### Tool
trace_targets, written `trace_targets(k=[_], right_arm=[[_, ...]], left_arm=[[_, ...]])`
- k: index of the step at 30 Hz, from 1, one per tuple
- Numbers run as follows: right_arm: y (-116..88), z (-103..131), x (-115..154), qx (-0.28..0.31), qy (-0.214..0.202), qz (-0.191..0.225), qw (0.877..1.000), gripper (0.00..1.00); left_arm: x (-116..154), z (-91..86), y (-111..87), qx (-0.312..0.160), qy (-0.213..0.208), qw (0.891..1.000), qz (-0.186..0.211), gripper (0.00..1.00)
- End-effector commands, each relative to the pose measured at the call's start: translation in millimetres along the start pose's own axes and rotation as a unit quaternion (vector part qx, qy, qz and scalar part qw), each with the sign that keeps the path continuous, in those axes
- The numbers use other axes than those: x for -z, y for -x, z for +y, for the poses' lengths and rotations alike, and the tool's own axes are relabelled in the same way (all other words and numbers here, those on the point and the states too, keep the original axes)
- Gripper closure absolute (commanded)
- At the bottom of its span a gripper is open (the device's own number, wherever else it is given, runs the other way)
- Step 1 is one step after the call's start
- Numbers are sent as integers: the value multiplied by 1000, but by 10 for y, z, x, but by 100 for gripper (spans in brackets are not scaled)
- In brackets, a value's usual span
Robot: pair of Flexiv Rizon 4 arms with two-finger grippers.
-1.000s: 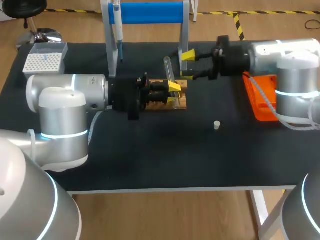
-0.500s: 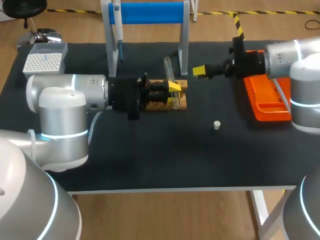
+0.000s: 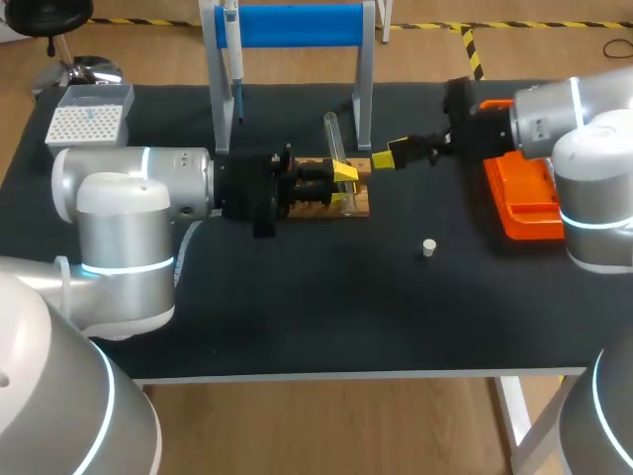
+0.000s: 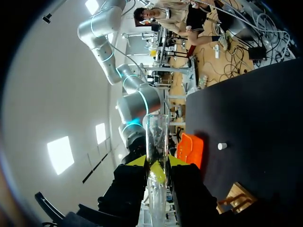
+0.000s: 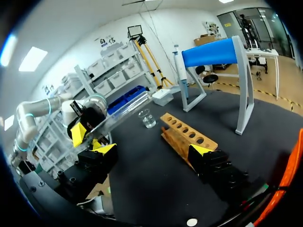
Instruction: Invert the test tube, pick up the pipette, mount the tip to pipette, aspirate from beaker and dispense into the tube, eject the tip, return the pipette, and cap with the stopper.
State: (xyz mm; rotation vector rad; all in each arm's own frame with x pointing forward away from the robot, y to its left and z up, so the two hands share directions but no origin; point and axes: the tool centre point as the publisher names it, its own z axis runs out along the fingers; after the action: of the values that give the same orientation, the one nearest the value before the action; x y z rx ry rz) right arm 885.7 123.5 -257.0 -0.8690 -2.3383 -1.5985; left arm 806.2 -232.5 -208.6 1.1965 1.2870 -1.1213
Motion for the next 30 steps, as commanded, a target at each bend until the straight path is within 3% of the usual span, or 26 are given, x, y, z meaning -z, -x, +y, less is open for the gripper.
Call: trace_targets(k=[1,11,30], right_arm=[[38,-61,-84,24,-11,-11,1000,0],[223,-233,-239,79,-37,-24,996,0],[460,-279,-393,194,-35,-62,978,0]], left_arm=[[-8,4,7,0,0,1000,1,100],[-8,4,7,0,0,1000,1,100],[-8,4,7,0,0,1000,1,100]])
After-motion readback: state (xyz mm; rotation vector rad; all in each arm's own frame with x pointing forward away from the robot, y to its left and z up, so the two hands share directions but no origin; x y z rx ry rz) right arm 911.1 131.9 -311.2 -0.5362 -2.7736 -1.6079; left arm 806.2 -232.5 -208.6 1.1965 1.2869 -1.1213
